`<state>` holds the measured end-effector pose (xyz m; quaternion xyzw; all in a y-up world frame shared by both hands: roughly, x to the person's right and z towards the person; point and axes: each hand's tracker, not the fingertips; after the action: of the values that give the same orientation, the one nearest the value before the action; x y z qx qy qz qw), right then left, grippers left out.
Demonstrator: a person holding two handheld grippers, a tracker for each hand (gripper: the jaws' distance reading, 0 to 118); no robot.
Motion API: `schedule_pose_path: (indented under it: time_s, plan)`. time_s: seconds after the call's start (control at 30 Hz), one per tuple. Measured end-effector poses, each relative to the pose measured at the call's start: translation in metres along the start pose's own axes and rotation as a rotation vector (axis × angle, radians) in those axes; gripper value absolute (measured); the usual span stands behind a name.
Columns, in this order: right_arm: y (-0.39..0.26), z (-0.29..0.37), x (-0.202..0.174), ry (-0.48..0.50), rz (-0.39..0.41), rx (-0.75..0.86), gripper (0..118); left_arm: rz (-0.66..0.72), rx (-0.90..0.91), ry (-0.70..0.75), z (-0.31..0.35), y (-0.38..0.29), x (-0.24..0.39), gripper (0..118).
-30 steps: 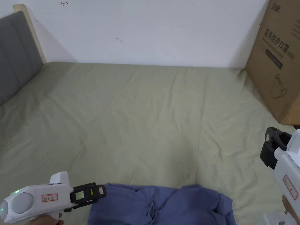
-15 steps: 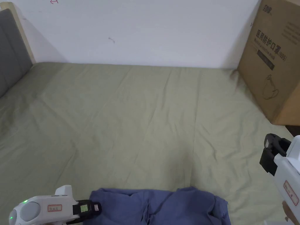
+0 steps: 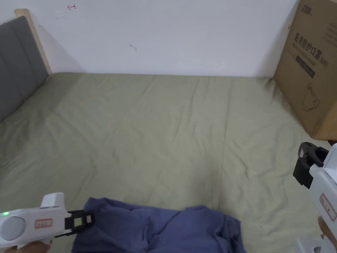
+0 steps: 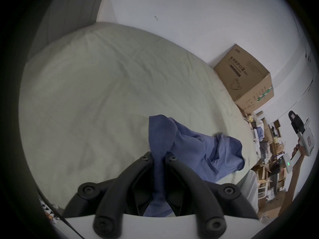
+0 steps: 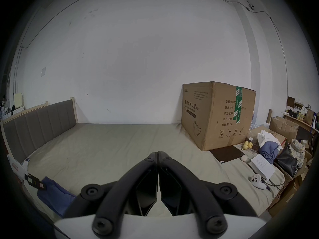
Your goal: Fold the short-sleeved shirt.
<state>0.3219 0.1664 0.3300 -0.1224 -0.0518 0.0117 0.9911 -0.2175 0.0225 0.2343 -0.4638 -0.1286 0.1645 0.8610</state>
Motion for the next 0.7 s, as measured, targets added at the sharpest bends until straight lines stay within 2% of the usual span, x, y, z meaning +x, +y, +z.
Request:
schedule_pose_path:
  time_s: [0.13,0.3,0.4,0.7]
  plan:
    - [0.001,0.001,0.0,0.018,0.0,0.005,0,0.002,0.014,0.02,0.027,0.017,0.007,10]
    - [0.004,0.003,0.004,0.023,0.001,0.013,0,-0.041,0.01,-0.011,0.035,0.028,0.074,10]
    - [0.006,0.006,0.009,0.018,-0.002,0.021,0,-0.114,-0.027,-0.074,0.02,0.029,0.124,10]
    - [0.002,0.019,0.031,-0.028,-0.005,0.021,0,-0.297,-0.176,-0.136,-0.064,0.004,0.241,10]
